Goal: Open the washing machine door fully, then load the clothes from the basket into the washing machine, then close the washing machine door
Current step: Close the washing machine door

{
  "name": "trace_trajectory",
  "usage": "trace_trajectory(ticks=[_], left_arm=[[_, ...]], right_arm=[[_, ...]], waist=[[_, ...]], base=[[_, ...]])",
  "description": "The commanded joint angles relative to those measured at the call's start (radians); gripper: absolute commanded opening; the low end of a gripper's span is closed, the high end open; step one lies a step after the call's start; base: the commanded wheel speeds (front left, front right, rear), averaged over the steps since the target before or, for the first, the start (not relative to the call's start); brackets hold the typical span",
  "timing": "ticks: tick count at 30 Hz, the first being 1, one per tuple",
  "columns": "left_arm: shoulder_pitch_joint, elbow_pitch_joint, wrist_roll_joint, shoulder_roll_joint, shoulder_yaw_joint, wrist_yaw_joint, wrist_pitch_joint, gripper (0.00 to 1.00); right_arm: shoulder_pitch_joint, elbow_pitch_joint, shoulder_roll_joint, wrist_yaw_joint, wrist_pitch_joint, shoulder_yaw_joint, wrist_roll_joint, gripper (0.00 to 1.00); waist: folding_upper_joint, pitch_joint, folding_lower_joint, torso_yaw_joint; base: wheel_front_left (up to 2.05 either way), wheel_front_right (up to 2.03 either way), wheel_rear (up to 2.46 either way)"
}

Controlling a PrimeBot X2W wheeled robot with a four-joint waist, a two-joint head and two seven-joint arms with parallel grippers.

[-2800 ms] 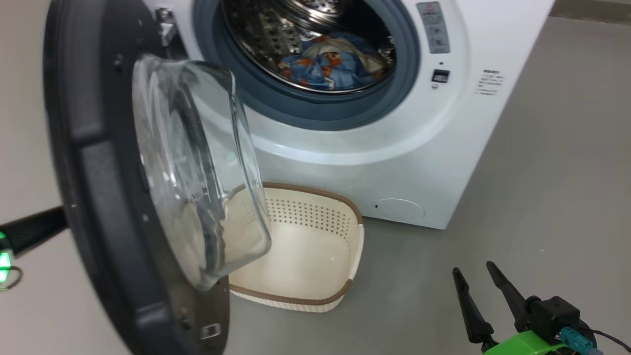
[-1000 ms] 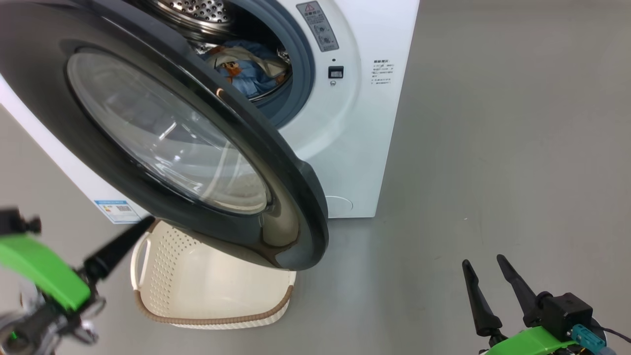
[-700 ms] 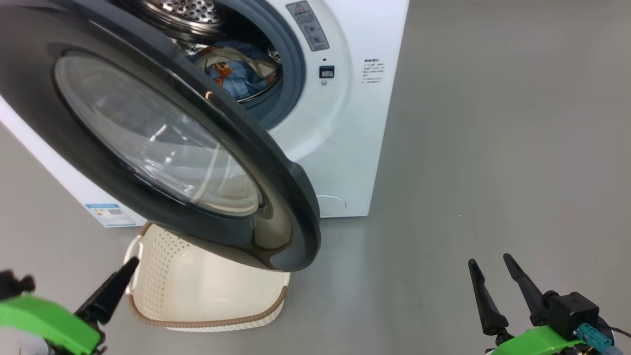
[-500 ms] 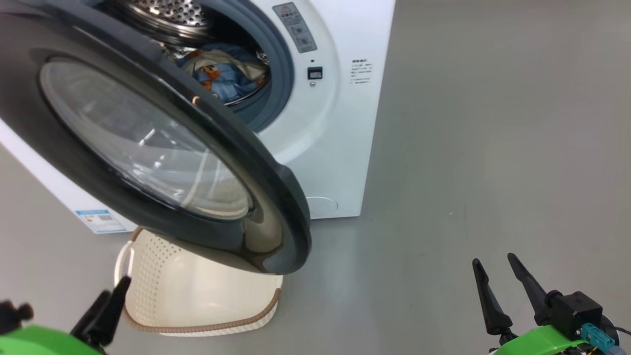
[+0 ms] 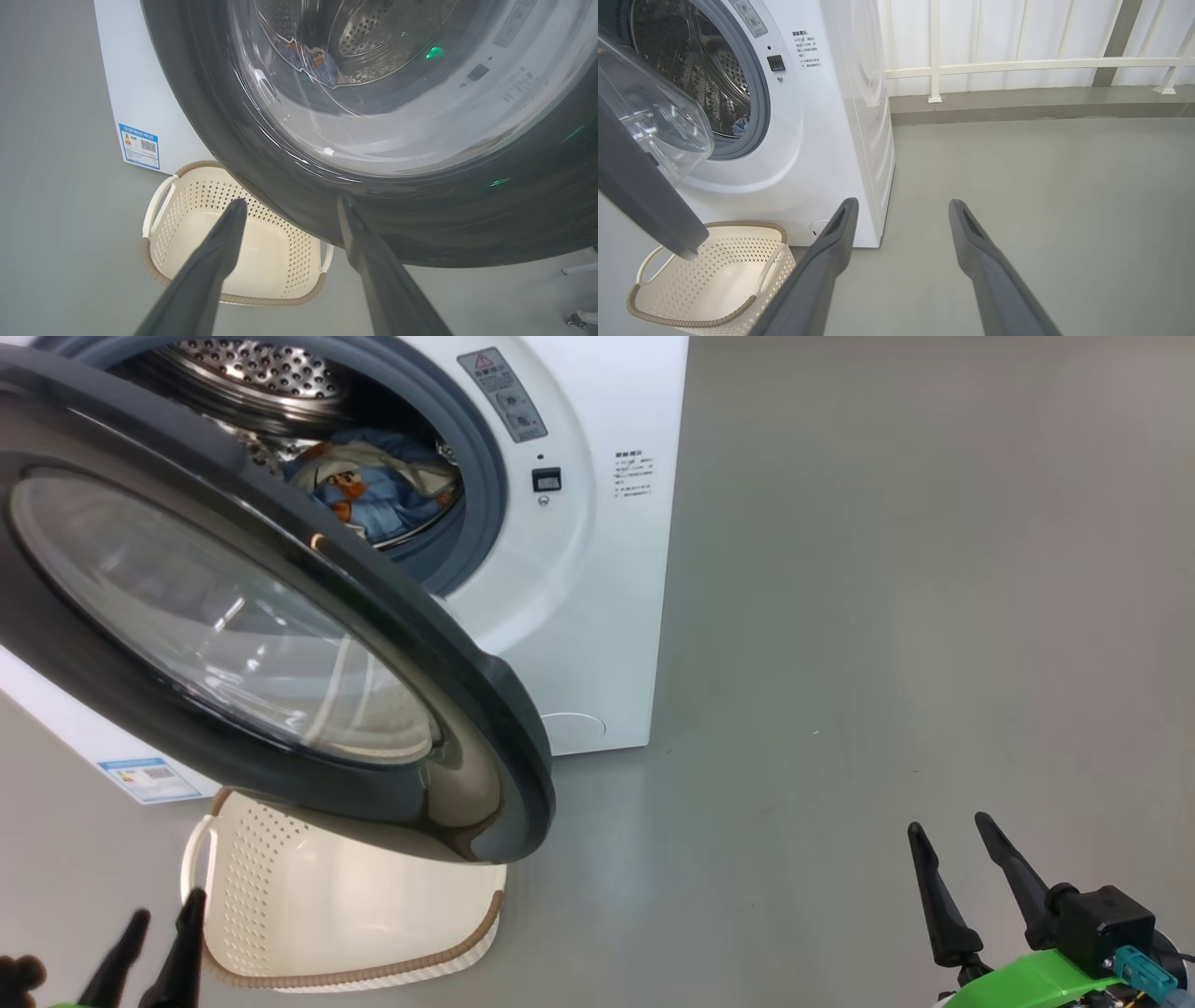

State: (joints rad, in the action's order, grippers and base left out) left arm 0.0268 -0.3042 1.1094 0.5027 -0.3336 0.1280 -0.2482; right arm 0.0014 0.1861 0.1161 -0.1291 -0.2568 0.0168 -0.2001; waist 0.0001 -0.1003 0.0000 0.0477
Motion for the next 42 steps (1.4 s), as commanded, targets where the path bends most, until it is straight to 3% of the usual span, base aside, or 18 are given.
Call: trace_trajectory(ticks=[1, 11, 17, 25, 38, 40, 42], left_arm=[[0.04, 0.023, -0.082, 0.013, 0.083, 0.003, -0.013, 1.0], [-0.042, 0.118, -0.516, -0.144, 0.299, 0.003, -0.013, 1.0], [-0.069, 0.156, -0.659, -0.214, 0.371, 0.003, -0.013, 1.0], [-0.094, 0.153, -0.735, -0.278, 0.426, 0.003, -0.013, 1.0], [-0.082, 0.156, -0.744, -0.301, 0.439, 0.003, -0.014, 1.0], [-0.08, 0.151, -0.743, -0.309, 0.434, 0.003, -0.014, 1.0], [-0.078, 0.144, -0.74, -0.316, 0.43, 0.003, -0.014, 1.0]], right_arm=[[-0.018, -0.027, 0.013, -0.002, -0.005, -0.017, 0.004, 1.0], [-0.021, -0.036, 0.016, -0.002, -0.005, -0.013, 0.003, 1.0], [-0.017, -0.039, 0.013, -0.002, -0.005, -0.011, 0.004, 1.0], [-0.013, -0.033, 0.008, -0.002, -0.005, -0.012, 0.006, 1.0], [-0.029, -0.032, -0.001, -0.002, -0.005, -0.016, -0.001, 1.0], [-0.037, -0.029, -0.007, -0.002, -0.005, -0.018, -0.009, 0.56], [-0.051, -0.024, -0.014, -0.002, -0.005, -0.028, -0.017, 0.06]], waist=[[-0.0001, 0.001, 0.0, 0.005], [-0.0001, 0.006, 0.0, 0.02], [-0.0001, 0.004, 0.0, 0.019], [-0.0001, 0.006, 0.0, 0.018], [-0.0001, -0.001, 0.0, 0.002], [-0.0001, -0.003, 0.0, -0.005], [-0.0001, -0.004, 0.0, -0.012]], base=[[0.0, 0.0, 0.0], [0.0, 0.0, 0.0], [0.0, 0.0, 0.0], [0.0, 0.0, 0.0], [0.0, 0.0, 0.0], [0.0, 0.0, 0.0], [0.0, 0.0, 0.0]])
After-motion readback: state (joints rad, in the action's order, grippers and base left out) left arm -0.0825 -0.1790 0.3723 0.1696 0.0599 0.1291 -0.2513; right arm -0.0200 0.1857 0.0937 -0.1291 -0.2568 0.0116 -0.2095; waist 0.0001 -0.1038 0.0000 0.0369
